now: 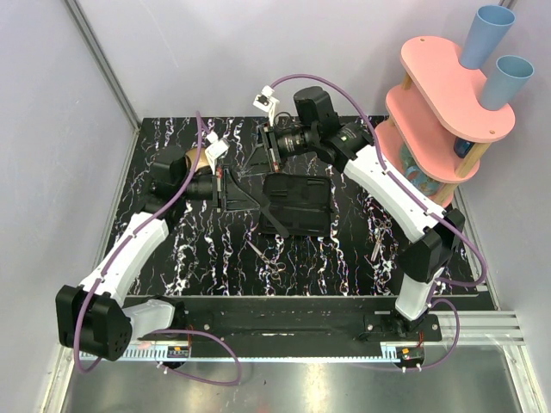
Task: Sort the hair-cutting tools
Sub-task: Pick up the comb at the center of the board.
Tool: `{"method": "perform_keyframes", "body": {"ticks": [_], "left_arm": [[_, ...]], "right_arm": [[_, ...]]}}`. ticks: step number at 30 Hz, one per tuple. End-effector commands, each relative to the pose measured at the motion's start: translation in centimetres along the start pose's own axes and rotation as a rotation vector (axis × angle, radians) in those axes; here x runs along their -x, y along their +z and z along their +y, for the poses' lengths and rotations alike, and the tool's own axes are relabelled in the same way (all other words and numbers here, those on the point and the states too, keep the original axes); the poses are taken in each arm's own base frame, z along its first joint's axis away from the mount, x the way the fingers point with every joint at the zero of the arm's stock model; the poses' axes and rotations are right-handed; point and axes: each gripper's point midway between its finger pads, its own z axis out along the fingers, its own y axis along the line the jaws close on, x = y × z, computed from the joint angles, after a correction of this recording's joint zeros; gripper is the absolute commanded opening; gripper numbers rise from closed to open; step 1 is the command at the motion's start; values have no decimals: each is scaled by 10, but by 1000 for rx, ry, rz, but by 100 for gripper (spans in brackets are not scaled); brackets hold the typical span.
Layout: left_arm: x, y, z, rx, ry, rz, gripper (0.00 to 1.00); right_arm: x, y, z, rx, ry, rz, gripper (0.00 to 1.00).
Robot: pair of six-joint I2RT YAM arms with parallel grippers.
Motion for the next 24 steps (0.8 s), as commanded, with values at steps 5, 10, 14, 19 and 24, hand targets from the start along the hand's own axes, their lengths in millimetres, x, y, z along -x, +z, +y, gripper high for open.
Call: {"method": "perform_keyframes", "body": {"ticks": [5, 10, 14, 19, 24], "left_arm": [[22, -1, -21, -26, 111, -25, 10], [27, -4, -26, -10, 149, -49, 76], [35, -7, -26, 67, 210, -106, 99], [53, -16, -3, 261, 151, -254, 99], [66, -18, -4, 218, 103, -451, 99]], "right_arm": [[10, 1, 4, 20, -5, -38, 0], [27, 0, -3, -48, 23, -123, 0], [52, -9, -2, -116, 21, -238, 0], [85, -29, -7, -231, 29, -420, 0], [114, -53, 13, -232, 1, -585, 0]]}}
